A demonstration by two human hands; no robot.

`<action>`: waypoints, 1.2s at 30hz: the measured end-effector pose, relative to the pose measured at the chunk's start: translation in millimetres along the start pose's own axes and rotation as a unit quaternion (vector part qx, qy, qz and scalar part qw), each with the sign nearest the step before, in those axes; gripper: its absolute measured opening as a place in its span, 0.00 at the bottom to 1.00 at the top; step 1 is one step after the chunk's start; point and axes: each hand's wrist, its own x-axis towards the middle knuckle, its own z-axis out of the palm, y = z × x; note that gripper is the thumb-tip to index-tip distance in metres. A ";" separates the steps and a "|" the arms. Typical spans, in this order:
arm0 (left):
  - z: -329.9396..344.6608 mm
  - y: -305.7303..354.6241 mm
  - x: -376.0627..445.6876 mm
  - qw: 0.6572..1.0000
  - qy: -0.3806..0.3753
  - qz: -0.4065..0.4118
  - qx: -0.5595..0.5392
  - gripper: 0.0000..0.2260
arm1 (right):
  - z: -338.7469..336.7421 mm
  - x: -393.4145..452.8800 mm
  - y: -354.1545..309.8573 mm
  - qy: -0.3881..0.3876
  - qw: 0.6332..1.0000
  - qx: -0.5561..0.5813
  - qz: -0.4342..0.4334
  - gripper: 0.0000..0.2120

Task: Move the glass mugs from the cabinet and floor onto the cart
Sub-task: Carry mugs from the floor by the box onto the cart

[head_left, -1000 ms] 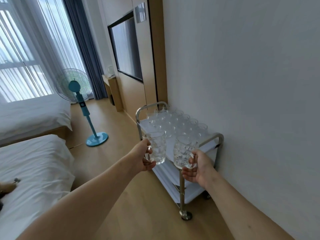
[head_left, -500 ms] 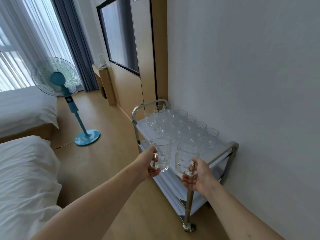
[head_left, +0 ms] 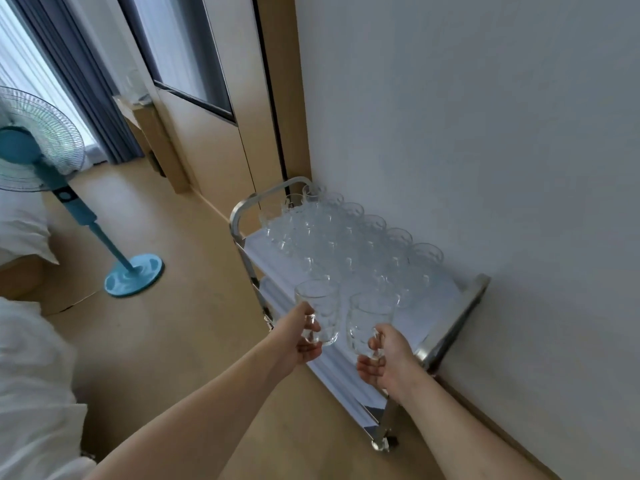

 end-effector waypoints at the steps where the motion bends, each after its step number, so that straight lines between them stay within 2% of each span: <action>1: 1.2 2.0 9.5 1.000 -0.008 -0.011 0.001 0.12 | 1.9 6.9 1.1 0.011 1.000 0.006 0.008 0.15; 9: 4.6 16.4 80.0 0.994 -0.079 -0.054 0.049 0.08 | 23.6 45.3 6.5 0.086 0.994 0.063 0.036 0.15; 15: 10.9 27.3 122.3 0.986 -0.134 -0.082 0.061 0.11 | 36.1 62.5 9.9 0.127 0.986 0.098 0.033 0.16; 25: 20.5 32.6 174.6 0.972 -0.193 -0.122 0.054 0.12 | 51.3 89.6 16.1 0.156 0.978 0.136 -0.017 0.17; 30: 32.1 28.6 192.4 0.964 -0.230 -0.102 0.090 0.12 | 57.6 103.5 21.9 0.198 0.975 0.092 -0.035 0.09; 36: 49.7 27.3 215.8 0.954 -0.252 -0.074 0.146 0.08 | 58.3 116.9 15.1 0.240 0.967 0.075 -0.044 0.11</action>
